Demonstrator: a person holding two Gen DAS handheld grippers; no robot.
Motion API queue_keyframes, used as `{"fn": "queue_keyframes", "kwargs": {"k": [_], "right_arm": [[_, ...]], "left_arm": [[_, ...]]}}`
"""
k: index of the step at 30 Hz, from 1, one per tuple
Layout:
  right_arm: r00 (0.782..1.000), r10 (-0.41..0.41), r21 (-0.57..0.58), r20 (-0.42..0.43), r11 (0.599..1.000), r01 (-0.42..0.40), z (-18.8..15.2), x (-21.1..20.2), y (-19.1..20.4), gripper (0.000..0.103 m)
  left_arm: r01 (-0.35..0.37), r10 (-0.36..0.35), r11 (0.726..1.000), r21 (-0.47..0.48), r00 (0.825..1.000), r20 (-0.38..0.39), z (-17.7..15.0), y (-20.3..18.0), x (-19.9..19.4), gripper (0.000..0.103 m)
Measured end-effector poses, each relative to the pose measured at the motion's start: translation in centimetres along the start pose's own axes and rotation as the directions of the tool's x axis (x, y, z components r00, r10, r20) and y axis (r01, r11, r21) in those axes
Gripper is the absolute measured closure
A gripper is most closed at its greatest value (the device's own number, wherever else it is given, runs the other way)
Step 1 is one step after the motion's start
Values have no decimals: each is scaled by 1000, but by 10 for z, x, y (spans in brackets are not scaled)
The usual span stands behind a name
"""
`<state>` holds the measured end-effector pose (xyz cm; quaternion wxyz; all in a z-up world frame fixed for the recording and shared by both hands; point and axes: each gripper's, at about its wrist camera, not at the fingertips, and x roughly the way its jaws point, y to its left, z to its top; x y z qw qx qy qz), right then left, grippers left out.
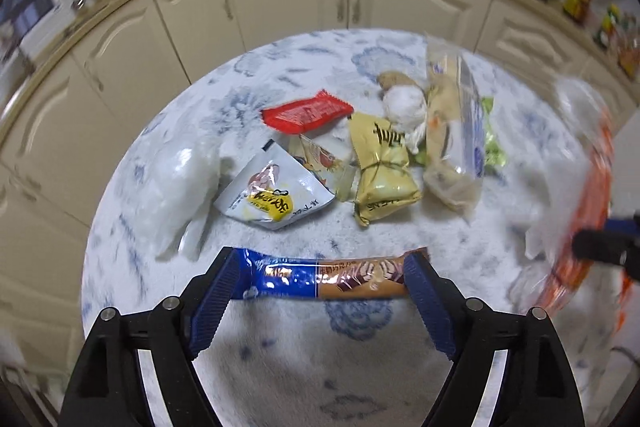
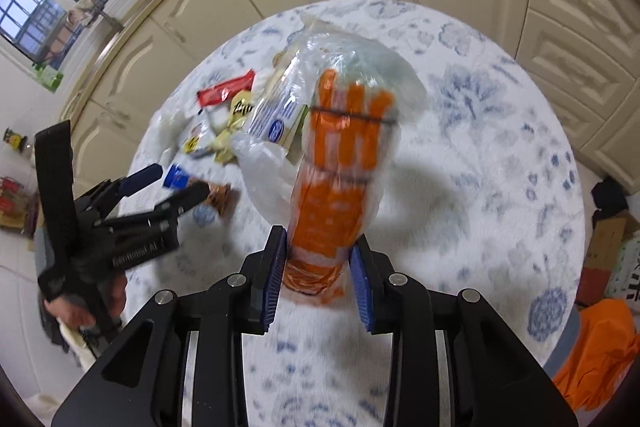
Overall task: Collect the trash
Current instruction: 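Lift the chocolate bar wrapper with the left tool while the right tool holds the orange bag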
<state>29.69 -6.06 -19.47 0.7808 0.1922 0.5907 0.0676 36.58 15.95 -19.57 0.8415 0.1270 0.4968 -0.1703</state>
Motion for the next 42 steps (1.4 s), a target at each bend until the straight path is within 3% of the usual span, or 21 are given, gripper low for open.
{"fn": "queue_keyframes", "kwargs": {"k": [3, 6, 10, 16, 18, 20, 22, 28, 30, 32, 34, 36, 37, 38, 39, 40, 41, 42], "right_arm": [[1000, -30, 23, 10, 999, 30, 7, 10, 1, 71], [998, -61, 39, 2, 997, 61, 16, 22, 2, 70], [996, -94, 34, 0, 995, 94, 24, 31, 5, 67], [990, -138, 38, -35, 990, 139, 22, 47, 4, 62], [991, -130, 36, -37, 991, 131, 20, 45, 2, 62], [991, -123, 24, -45, 992, 124, 14, 43, 1, 62], [992, -112, 30, -53, 993, 113, 9, 41, 0, 62], [994, -96, 38, -54, 994, 99, -11, 30, -6, 62], [992, -108, 32, -63, 993, 110, -15, 29, -4, 62], [990, -117, 24, -74, 993, 119, -22, 27, -1, 62], [987, -138, 11, -82, 990, 140, -29, 26, 2, 60], [985, -155, 5, -75, 988, 155, -33, 25, 5, 58], [984, -165, 5, -66, 986, 165, -36, 24, 6, 58], [983, -175, 8, -55, 984, 176, -38, 24, 8, 60], [983, -179, 3, -49, 984, 179, -40, 23, 9, 68], [982, -181, -12, -48, 983, 181, -45, 21, 13, 68], [982, -184, -22, -49, 983, 183, -48, 20, 15, 70], [981, -187, -35, -50, 982, 186, -52, 19, 19, 70]], "left_arm": [[47, -47, 998, 46, 999, 2, 2, -6, 11, 21], [47, -46, 994, 96, 999, -5, -3, -9, 13, 24], [87, -85, 995, 56, 996, -22, -7, 0, 10, 26], [85, -96, 984, -159, 993, -65, -26, 23, -3, 27], [57, -91, 952, -301, 991, -102, -39, 33, -12, 26], [23, -93, 904, -427, 985, -144, -55, 41, -19, 23], [31, -111, 893, -449, 982, -153, -65, 38, -28, 23], [47, -116, 940, -339, 975, -187, -77, 27, -39, 22], [79, -135, 958, -276, 972, -190, -79, 25, -43, 21], [111, -149, 973, -201, 972, -184, -83, 24, -48, 14], [115, -135, 986, -122, 976, -172, -87, 23, -53, 9], [97, -103, 994, -47, 980, -167, -90, 21, -53, 9], [89, -93, 996, -26, 981, -169, -91, 19, -51, 17], [87, -88, 996, -13, 982, -169, -91, 18, -49, 39], [64, -62, 998, 7, 983, -174, -91, 15, -45, 44], [48, -43, 999, 25, 985, -165, -91, 12, -44, 50], [63, -59, 998, 22, 986, -158, -91, 10, -45, 70], [86, -85, 996, 2, 984, -159, -91, 10, -46, 76]]}}
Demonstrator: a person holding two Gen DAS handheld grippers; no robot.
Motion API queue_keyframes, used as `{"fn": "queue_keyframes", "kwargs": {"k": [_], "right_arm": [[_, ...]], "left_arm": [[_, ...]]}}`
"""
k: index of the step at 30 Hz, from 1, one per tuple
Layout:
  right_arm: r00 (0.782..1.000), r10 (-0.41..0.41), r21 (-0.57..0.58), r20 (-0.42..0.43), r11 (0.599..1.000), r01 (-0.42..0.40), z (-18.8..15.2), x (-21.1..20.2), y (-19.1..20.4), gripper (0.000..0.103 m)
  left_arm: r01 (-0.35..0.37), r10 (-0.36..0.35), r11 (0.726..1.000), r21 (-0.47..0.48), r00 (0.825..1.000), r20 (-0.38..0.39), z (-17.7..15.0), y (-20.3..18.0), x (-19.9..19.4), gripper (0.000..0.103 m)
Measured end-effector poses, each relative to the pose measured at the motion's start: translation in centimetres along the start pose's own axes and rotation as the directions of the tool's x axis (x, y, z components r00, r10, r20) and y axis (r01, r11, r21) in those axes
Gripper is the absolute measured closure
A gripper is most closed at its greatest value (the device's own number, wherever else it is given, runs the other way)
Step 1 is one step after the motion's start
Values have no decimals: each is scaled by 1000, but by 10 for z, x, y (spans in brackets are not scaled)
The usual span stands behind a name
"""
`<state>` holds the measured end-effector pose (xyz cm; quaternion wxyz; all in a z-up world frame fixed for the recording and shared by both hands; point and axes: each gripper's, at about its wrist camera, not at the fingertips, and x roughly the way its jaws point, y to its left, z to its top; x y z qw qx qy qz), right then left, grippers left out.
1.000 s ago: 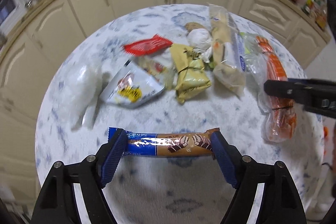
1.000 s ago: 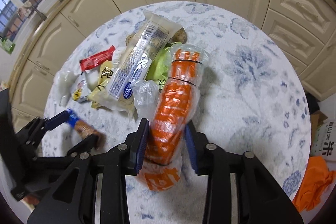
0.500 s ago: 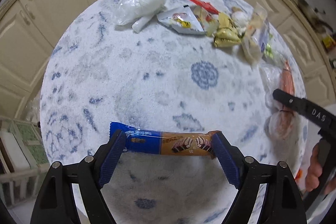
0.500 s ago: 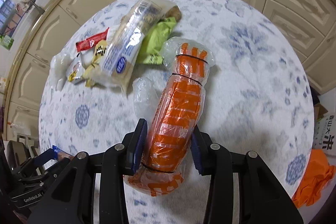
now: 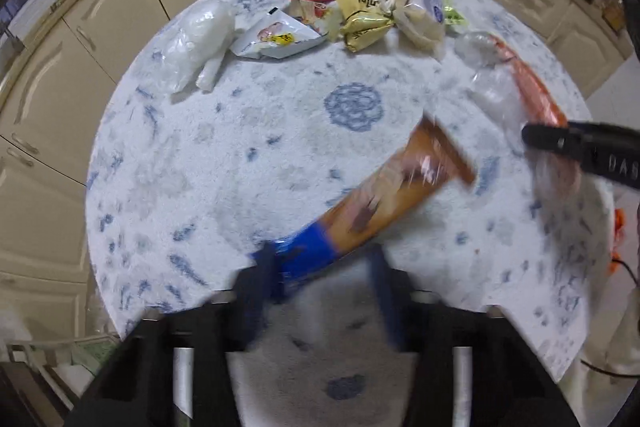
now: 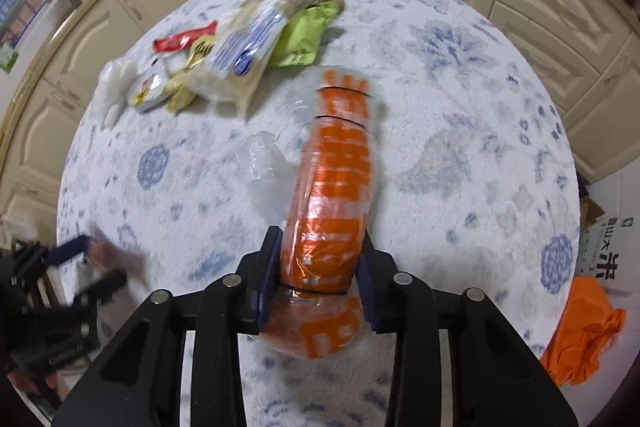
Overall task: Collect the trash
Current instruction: 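Lift the chocolate bar wrapper with the left tool while the right tool holds the orange bag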
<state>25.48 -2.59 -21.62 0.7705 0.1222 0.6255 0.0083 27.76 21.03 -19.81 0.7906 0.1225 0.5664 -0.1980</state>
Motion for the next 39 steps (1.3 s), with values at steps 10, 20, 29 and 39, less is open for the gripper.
{"fn": "queue_keyframes", "kwargs": {"k": [10, 20, 29, 39], "right_arm": [[1000, 6, -13, 10, 1000, -6, -36, -18, 0, 70], [1000, 18, 27, 24, 999, -19, -40, -20, -20, 70], [999, -25, 9, 45, 1000, 25, -20, -3, -5, 44], [996, -23, -25, 89, 999, 26, -9, -3, -1, 71]], "left_arm": [[61, -57, 956, -288, 998, 25, -1, 4, -6, 87], [-7, 18, 898, -441, 1000, 22, 7, -12, -9, 56], [-28, 65, 888, -459, 996, 64, 23, -9, 8, 53], [-10, 58, 902, -432, 994, 96, 22, -8, 10, 89]]}}
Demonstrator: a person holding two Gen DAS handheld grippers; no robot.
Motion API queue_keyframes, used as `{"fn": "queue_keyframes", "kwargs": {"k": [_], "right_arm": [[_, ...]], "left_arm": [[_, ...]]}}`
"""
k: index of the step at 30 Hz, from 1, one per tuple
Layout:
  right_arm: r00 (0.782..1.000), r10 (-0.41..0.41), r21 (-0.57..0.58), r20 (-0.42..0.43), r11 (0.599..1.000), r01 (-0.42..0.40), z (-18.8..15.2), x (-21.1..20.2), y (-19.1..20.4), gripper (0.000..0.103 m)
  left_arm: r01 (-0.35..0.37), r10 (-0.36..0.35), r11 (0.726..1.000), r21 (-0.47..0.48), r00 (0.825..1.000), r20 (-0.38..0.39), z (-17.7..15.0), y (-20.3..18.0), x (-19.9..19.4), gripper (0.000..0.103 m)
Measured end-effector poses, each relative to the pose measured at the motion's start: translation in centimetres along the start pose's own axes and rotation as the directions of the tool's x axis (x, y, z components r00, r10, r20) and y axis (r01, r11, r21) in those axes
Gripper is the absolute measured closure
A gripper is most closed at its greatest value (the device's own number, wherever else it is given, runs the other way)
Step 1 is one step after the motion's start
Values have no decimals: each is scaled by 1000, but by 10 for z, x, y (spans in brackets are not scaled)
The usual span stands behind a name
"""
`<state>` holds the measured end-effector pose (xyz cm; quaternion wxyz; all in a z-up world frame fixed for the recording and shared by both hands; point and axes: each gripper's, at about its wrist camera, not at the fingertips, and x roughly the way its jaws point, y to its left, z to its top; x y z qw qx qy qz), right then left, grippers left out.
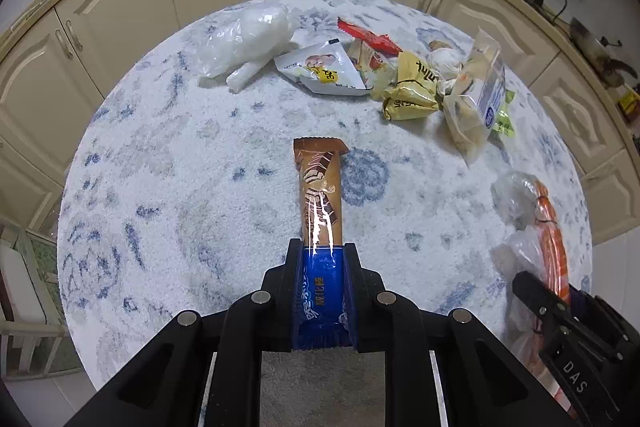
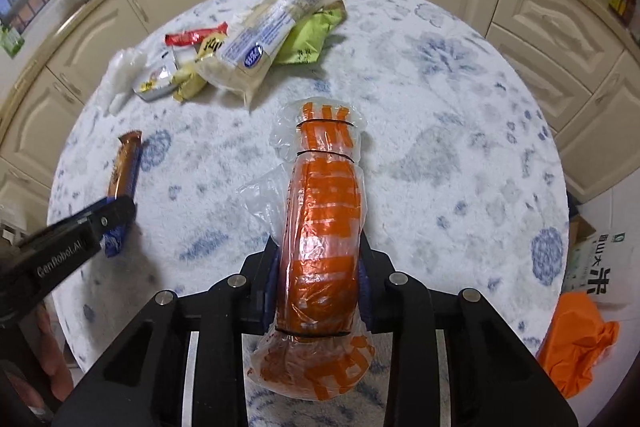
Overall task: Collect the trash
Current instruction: 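Lift the chocolate bar wrapper with the left tool while the right tool holds the orange bag, then carry both held items over the blue bin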
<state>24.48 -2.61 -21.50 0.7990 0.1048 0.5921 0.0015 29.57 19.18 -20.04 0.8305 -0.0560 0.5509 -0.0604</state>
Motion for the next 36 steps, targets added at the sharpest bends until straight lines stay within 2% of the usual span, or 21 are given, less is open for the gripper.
{"fn": "queue_keyframes", "kwargs": {"k": [4, 18, 29, 36], "right_arm": [[1000, 29, 15, -2, 999, -29, 3, 0, -2, 71], [998, 32, 100, 53, 994, -37, 2, -25, -39, 71], [994, -14, 243, 110, 970, -13, -10, -58, -112, 71], [989, -74, 366, 130, 930, 21, -28, -78, -178, 71]], "left_arm": [[0, 0, 1000, 11, 1000, 11, -1, -5, -7, 89], [27, -31, 995, 100, 999, 41, -5, -47, -29, 89], [61, -72, 971, 233, 997, 38, -16, -118, -38, 89], [99, -109, 929, 356, 994, 7, -29, -189, -32, 89]]}}
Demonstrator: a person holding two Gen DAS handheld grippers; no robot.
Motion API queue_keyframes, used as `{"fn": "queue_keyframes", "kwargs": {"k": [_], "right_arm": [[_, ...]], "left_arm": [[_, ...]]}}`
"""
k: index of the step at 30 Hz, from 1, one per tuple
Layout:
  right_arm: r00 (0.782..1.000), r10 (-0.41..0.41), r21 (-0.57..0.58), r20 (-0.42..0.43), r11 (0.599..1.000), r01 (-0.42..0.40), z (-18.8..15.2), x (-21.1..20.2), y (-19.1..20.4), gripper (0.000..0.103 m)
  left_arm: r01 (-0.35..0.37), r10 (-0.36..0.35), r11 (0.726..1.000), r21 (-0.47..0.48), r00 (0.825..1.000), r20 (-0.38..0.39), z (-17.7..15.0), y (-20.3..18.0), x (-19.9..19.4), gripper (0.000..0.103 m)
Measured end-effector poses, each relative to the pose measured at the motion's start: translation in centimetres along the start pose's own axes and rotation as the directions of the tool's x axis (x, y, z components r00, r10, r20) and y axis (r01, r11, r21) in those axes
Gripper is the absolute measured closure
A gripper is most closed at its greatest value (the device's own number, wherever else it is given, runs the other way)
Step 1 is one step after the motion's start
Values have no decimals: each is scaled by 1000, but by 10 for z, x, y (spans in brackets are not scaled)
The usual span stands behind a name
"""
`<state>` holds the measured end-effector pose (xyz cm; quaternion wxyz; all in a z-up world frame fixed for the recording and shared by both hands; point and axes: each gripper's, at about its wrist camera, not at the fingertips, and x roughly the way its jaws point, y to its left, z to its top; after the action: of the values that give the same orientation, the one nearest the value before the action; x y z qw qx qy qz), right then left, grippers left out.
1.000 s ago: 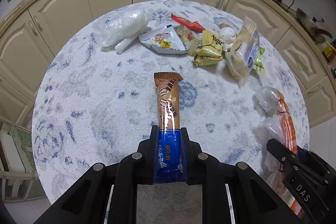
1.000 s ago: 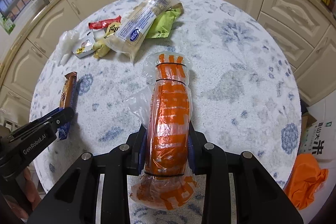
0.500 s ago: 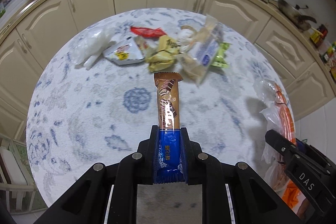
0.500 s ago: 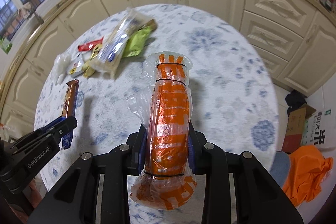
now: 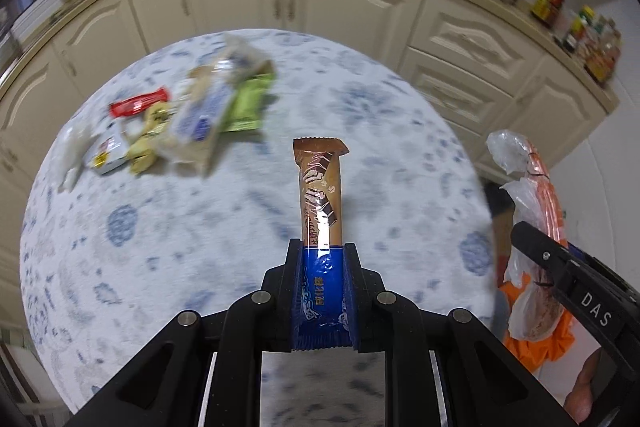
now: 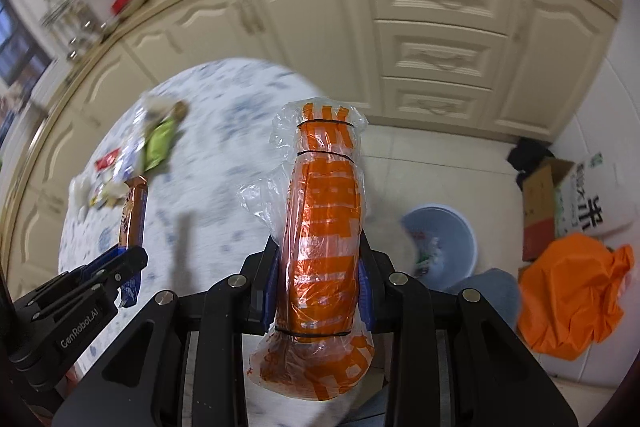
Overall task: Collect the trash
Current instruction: 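Carry both held items over the blue bin, then open the left tool to drop the bar while the right tool releases the orange bag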
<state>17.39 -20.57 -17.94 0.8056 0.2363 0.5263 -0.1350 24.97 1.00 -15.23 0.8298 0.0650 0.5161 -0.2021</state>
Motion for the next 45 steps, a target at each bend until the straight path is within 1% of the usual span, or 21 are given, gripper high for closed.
{"fn": "queue_keyframes", "kwargs": {"k": [5, 11, 14, 19, 21, 24, 29, 31, 35, 40, 42, 43, 44, 45], "right_arm": [[999, -44, 103, 15, 994, 42, 3, -10, -56, 71], [994, -105, 227, 18, 969, 98, 3, -21, -124, 71], [991, -131, 276, 13, 953, 123, 0, -24, -158, 71], [986, -169, 367, -13, 916, 161, -10, -23, -210, 71], [985, -171, 395, -28, 903, 167, -14, -21, -227, 71], [984, -174, 428, -46, 886, 176, -19, -18, -249, 71], [982, -178, 461, -70, 867, 190, -24, -11, -274, 71], [981, -180, 467, -79, 862, 196, -24, -8, -281, 71], [979, -181, 479, -96, 854, 204, -26, -2, -292, 71], [976, -183, 487, -122, 845, 219, -28, 7, -302, 71], [976, -176, 489, -129, 845, 217, -29, 10, -302, 71], [976, -173, 488, -133, 846, 216, -29, 11, -302, 71], [976, -171, 486, -136, 847, 215, -29, 12, -301, 71], [976, -168, 485, -138, 848, 215, -29, 14, -301, 71]], "left_arm": [[39, -37, 995, 89, 999, -32, 8, -54, 15, 89], [82, -69, 977, 195, 995, -72, 20, -120, 41, 89], [85, -65, 971, 225, 993, -97, 24, -143, 58, 89], [88, -50, 959, 271, 988, -144, 33, -182, 92, 89], [89, -44, 954, 286, 986, -159, 36, -199, 105, 89], [86, -32, 948, 306, 984, -177, 39, -222, 126, 89], [83, -11, 937, 338, 978, -211, 48, -254, 159, 88], [88, -14, 938, 336, 976, -217, 51, -262, 169, 88], [76, 5, 934, 348, 974, -224, 59, -280, 189, 88], [72, 12, 934, 349, 972, -235, 68, -294, 208, 88], [71, 13, 937, 343, 971, -237, 69, -294, 209, 84], [68, 17, 938, 340, 971, -240, 70, -294, 210, 76], [61, 27, 938, 342, 969, -246, 72, -293, 210, 60], [61, 27, 939, 339, 968, -248, 73, -294, 212, 53]]}}
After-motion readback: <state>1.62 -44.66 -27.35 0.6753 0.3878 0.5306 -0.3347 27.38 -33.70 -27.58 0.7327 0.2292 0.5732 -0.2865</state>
